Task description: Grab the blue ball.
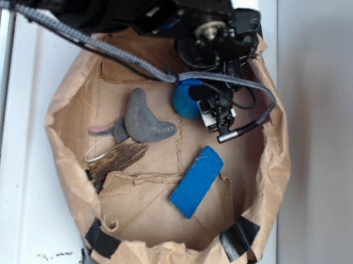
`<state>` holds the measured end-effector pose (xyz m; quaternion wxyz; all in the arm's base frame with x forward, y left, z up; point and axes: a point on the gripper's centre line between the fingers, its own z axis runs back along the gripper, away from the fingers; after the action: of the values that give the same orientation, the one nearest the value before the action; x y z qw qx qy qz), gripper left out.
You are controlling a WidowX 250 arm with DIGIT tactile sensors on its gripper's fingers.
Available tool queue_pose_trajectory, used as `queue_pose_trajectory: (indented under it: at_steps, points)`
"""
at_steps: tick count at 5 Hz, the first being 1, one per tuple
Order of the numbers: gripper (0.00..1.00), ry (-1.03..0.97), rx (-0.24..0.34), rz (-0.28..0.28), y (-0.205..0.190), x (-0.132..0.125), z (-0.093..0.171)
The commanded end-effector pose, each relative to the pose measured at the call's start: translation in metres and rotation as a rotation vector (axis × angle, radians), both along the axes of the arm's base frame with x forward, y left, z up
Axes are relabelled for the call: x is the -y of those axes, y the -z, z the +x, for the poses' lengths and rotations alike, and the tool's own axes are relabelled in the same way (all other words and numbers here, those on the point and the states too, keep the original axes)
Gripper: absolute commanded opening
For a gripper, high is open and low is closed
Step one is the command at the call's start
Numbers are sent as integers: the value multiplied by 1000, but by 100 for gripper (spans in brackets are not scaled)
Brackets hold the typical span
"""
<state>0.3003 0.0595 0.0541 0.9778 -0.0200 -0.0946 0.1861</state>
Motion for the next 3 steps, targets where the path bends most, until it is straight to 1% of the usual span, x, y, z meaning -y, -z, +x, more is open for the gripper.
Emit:
queue_pose_trajectory:
  at_steps: [1,2,3]
  points:
    - [100,8,44,-3,-23,2,-11]
    - [0,108,-1,13,-13,15,-33]
    - [0,123,14,48,-16,17,-42]
